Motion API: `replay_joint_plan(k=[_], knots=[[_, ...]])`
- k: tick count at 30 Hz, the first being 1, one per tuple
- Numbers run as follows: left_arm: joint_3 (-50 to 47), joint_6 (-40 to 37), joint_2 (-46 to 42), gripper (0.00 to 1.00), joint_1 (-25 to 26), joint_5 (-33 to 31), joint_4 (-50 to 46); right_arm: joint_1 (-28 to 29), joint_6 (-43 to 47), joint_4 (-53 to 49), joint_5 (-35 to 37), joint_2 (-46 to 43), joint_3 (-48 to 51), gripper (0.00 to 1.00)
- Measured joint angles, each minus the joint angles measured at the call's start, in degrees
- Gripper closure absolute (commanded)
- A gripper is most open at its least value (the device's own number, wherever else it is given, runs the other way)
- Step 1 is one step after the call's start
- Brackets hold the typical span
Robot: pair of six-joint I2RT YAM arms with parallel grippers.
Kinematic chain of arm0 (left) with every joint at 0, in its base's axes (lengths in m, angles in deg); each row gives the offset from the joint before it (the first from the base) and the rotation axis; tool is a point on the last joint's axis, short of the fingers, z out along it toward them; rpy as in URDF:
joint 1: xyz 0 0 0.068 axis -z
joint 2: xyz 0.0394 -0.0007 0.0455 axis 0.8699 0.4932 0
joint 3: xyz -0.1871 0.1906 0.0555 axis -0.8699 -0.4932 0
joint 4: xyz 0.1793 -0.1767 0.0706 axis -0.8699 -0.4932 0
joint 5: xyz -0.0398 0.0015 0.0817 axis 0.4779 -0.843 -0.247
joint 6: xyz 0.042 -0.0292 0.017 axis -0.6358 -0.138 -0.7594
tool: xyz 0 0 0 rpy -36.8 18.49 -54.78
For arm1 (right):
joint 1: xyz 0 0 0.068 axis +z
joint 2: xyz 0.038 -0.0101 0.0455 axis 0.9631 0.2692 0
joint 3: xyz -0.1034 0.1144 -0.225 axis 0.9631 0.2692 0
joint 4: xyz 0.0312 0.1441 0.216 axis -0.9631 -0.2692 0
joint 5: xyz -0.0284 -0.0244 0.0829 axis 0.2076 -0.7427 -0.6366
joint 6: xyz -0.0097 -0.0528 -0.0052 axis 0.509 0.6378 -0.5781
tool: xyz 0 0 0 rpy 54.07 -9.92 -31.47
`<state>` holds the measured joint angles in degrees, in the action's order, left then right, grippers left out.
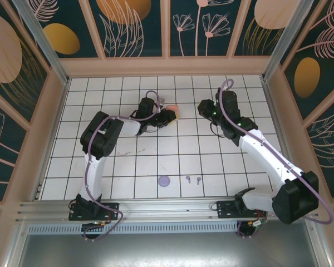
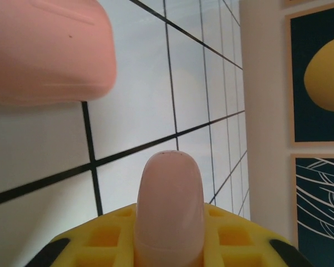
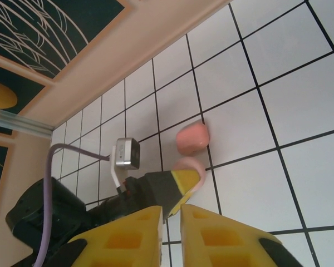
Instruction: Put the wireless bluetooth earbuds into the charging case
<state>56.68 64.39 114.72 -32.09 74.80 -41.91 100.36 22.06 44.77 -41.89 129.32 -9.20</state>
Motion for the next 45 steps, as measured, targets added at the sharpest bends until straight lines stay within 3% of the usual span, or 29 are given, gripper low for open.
replay_joint_plan(k=[15,26,32,36,40,45], knots=[[6.5,-7.0,0.4,0.33,0.6,-4.3,-13.0,2.4,-0.1,-0.3,0.4,0.0,-0.4,0.65],[6.1,-14.7,-4.3,0.28,-0.2,-18.5,-24.0,4.1,-0.1,-0.8,1.9,-0.9,-1.4,0.57],[1.7,-19.1,-12.0,0.27,-1.1,-26.6,-26.6,6.8,-0.1,-2.0,3.3,-1.0,-1.4,0.52],[-0.3,-23.1,-20.3,0.26,-1.1,-33.0,-26.8,10.4,-0.8,-2.4,3.9,-0.8,-0.9,0.4],[-1.8,-26.7,-27.7,0.23,-1.1,-39.2,-26.0,15.0,-1.2,-3.1,4.1,1.8,0.9,0.36],[-6.3,-29.5,-35.2,0.06,-1.3,-47.1,-23.6,22.1,-4.4,-5.4,4.9,8.2,2.9,0.34]])
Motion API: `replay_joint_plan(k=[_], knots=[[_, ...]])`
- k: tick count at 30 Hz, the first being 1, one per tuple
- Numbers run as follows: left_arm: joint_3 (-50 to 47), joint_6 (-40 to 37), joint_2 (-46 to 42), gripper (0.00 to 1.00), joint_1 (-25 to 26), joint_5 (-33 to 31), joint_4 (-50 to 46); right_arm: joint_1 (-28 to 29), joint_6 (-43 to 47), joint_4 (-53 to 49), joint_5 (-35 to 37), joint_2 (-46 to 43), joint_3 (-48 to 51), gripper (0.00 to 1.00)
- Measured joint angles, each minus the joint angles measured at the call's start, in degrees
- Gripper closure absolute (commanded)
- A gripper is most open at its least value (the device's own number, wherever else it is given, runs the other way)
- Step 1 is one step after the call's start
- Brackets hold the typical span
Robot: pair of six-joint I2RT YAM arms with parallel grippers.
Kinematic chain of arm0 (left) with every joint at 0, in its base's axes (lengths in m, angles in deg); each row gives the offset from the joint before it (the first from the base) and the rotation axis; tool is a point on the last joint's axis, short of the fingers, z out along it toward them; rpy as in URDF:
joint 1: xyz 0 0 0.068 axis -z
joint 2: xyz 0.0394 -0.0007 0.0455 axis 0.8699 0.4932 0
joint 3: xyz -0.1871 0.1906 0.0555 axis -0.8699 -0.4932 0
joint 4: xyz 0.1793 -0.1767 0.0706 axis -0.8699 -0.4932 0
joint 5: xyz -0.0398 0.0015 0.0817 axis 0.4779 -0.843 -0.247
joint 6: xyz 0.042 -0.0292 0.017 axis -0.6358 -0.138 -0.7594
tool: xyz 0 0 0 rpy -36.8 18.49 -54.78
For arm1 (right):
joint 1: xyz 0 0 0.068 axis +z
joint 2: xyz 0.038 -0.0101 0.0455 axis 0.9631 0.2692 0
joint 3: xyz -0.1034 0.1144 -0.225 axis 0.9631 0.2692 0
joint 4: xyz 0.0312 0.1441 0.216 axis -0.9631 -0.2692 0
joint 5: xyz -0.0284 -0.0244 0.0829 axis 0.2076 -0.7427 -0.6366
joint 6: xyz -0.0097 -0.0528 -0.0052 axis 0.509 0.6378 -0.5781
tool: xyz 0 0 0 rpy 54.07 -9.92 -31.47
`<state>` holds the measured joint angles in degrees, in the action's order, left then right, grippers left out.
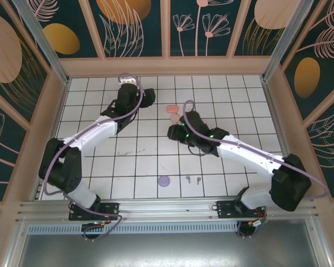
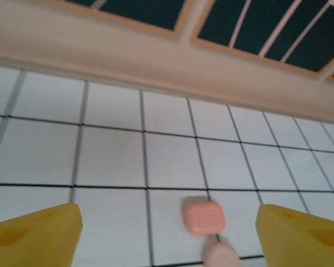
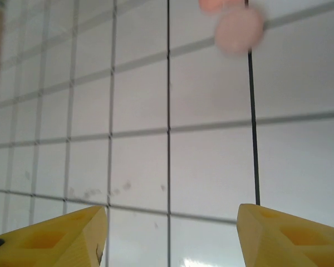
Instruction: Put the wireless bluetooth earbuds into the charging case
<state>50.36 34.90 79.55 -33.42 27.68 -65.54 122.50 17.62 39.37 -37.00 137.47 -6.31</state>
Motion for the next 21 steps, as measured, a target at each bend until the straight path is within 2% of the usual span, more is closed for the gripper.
replay_joint_plan(k=[2,11,21], knots=[[-2.8,-0.6,-2.5,0.01,-0.2,-3.0,1.4,2.8,-2.5,-1.0,0.1,2.4,0.1,0.33],[-14.1,-0.3,-12.2,0.01,-0.7,-12.1,6.9,9.9,-16.9,-7.7,-0.3,10.2,-1.8,0.32],[-18.8,4.0,-16.5,0.01,-2.0,-13.4,10.2,16.4,-31.9,-16.5,-2.7,17.6,-11.1,0.31]])
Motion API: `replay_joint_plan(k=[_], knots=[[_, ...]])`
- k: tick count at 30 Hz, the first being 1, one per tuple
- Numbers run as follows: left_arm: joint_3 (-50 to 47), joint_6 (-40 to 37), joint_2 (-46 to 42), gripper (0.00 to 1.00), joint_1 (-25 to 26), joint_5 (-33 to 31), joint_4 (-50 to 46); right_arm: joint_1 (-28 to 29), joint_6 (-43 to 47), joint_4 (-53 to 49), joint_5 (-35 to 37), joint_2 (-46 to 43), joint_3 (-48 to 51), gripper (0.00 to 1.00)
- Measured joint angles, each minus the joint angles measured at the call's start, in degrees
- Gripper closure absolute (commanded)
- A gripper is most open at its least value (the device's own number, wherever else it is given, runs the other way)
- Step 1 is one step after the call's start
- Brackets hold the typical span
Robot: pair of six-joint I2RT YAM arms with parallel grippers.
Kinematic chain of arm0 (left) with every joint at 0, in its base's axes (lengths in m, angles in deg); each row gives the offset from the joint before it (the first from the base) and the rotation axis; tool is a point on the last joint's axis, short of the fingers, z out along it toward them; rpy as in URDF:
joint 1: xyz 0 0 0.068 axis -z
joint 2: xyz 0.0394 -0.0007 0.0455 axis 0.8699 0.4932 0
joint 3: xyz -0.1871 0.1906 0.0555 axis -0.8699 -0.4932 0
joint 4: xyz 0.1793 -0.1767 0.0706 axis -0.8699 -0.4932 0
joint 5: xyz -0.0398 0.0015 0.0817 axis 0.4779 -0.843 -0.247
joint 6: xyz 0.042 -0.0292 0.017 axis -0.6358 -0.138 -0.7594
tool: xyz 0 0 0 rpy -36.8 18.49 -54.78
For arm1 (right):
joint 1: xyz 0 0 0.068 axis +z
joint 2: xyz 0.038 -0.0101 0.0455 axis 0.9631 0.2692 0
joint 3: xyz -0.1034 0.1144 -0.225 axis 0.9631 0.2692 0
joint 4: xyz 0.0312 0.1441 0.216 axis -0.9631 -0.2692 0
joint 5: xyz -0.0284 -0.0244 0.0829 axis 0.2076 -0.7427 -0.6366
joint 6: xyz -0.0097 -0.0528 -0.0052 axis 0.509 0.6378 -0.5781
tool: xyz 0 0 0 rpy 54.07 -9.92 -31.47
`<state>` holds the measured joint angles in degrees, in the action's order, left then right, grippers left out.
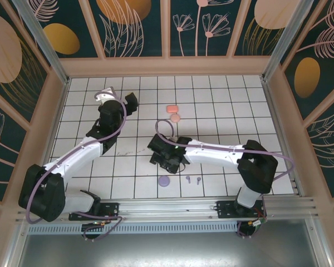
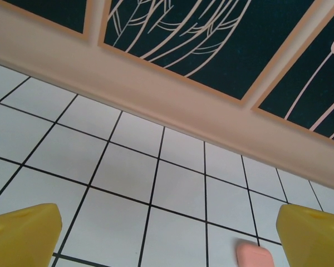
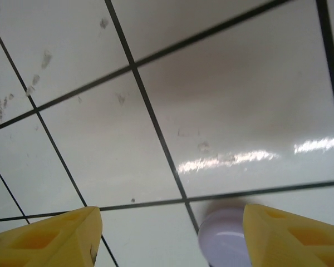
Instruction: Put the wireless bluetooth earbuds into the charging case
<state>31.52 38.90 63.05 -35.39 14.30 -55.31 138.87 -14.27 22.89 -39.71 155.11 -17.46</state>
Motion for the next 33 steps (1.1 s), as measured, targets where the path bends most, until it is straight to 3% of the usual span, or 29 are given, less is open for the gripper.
replay_joint_plan(k=[5,14,33], knots=[[-3.7,5.2,-2.3,0.01,-0.7,-2.1,0.4,1.7,-4.9,-4.4,-0.3,0.7,-1.9,0.31],[-4.6,6.3,-3.9,0.01,-1.4,-3.4,0.3,2.4,-8.6,-9.5,-3.2,4.0,-2.8,0.3],[-4.6,6.3,-4.7,0.01,-3.0,-1.9,0.4,3.5,-9.9,-8.0,-8.0,10.0,-3.0,0.3]])
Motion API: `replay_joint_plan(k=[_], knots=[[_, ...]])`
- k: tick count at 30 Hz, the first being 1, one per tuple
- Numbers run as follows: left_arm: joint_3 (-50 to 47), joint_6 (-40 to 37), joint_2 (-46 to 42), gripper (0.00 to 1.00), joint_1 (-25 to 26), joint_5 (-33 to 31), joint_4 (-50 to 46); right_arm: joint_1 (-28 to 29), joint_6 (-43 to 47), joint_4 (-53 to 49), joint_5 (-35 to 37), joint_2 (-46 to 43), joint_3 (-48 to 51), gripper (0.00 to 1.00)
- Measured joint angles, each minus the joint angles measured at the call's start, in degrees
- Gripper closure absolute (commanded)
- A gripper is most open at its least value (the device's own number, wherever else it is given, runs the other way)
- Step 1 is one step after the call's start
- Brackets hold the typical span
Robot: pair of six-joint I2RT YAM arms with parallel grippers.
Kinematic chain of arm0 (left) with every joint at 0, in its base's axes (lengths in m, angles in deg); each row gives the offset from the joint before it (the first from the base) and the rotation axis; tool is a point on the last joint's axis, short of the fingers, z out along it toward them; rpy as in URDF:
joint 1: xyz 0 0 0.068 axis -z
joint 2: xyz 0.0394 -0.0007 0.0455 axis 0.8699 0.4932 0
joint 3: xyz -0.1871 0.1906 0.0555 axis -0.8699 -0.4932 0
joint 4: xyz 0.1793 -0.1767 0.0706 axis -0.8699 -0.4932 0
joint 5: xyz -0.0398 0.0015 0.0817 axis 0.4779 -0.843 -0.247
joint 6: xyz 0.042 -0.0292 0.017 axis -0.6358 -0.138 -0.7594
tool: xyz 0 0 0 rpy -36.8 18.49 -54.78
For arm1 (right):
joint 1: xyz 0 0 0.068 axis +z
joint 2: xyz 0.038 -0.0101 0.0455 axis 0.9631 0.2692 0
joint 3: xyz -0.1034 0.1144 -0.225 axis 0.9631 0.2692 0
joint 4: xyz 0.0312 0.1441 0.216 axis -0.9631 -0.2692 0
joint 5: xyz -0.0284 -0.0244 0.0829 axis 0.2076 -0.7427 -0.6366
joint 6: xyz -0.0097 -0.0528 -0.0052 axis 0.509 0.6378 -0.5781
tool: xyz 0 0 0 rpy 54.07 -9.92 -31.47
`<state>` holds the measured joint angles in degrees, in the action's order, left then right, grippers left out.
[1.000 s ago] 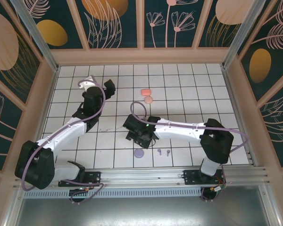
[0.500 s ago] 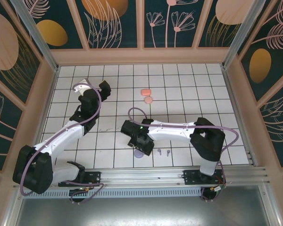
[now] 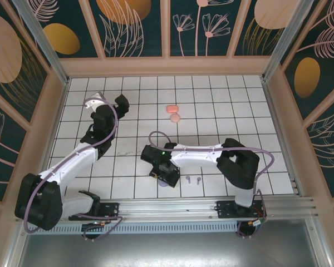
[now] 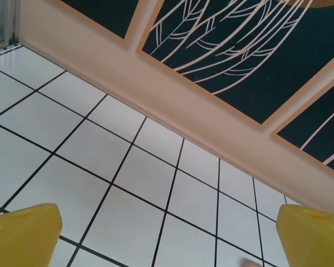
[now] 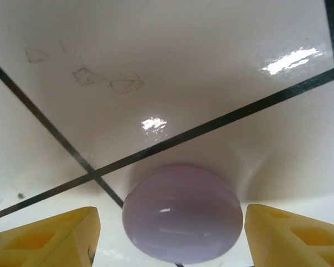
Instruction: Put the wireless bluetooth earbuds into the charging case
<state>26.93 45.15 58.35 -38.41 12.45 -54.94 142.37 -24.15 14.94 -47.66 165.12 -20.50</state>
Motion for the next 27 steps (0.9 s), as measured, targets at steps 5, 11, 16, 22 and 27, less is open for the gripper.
replay_joint_plan(k=[5,11,16,22,27], knots=[[-0.1,0.0,0.0,0.01,-0.1,0.0,0.0,0.0,0.0,0.2,-0.8,1.4,0.0,0.31],[-0.3,0.0,0.0,0.01,-0.2,0.4,0.2,-0.1,0.4,-0.2,-1.0,1.5,-0.2,0.4],[-0.3,0.0,0.0,0.01,-0.2,1.6,0.7,-0.7,1.1,-0.7,-1.6,1.5,-0.3,0.57],[-0.3,0.0,0.6,0.01,-0.4,4.0,0.9,-2.4,3.4,1.1,-0.9,1.5,-1.4,0.66],[-0.2,0.0,2.1,0.01,-0.7,7.3,0.8,-6.8,6.3,5.6,1.3,1.4,-3.2,0.67]])
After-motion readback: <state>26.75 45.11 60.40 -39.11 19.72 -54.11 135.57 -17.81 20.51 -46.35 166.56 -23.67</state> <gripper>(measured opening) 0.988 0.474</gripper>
